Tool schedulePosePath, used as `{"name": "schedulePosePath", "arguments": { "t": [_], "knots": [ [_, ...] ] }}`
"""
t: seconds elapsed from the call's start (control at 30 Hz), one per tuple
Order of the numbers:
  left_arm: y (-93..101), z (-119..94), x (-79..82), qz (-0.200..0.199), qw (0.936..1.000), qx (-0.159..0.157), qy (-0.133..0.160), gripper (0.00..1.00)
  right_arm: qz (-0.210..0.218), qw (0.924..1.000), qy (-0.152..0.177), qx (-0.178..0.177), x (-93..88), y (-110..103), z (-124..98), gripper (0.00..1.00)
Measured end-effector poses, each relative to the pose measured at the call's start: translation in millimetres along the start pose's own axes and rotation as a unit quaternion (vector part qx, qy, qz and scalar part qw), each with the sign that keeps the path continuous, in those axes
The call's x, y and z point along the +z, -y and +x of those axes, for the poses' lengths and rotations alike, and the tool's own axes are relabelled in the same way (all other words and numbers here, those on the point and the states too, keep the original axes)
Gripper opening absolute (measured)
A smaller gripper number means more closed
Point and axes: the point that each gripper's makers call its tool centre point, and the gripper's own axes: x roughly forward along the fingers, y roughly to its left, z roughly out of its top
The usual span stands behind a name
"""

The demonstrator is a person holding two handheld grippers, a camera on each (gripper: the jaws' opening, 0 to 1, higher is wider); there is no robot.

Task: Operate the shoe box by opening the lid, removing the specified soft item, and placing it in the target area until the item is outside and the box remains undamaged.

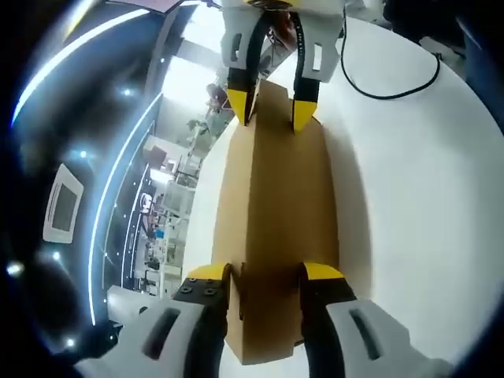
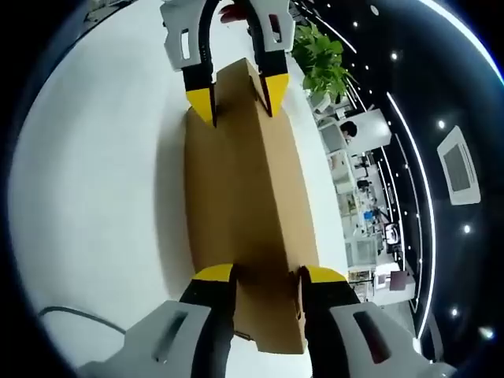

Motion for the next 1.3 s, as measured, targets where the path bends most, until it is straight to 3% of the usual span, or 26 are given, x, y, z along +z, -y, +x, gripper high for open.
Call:
{"name": "schedulePosePath", "arguments": {
  "t": [0.6, 0.9, 1.03, 1.13, 1.3],
  "knots": [
    [-22.4, -10.0, 7.2, -0.026, 0.9996, 0.01, 0.006, 0.31, 0.007, 1.0, 0.0, -0.003, 6.1, 23.2, -3.5, 0.31],
    [-26.7, -9.4, 4.7, -0.021, 0.9996, 0.015, 0.008, 0.32, -0.021, 0.9997, 0.015, 0.002, 6.2, 27.1, -3.5, 0.31],
    [-27.0, -10.2, 4.7, -0.019, 0.9997, 0.013, 0.008, 0.32, -0.022, 0.9995, 0.015, 0.015, 1.1, 27.5, -1.0, 0.33],
    [-28.6, -11.1, 5.1, -0.023, 0.9996, 0.014, 0.003, 0.31, -0.015, 0.9996, -0.002, 0.024, -14.0, 33.6, 1.2, 0.35],
    [-38.1, -11.4, 5.9, -0.029, 0.9991, 0.026, -0.016, 0.32, -0.044, 0.9981, 0.03, 0.032, -10.9, 39.3, -1.2, 0.32]
  ]
}}
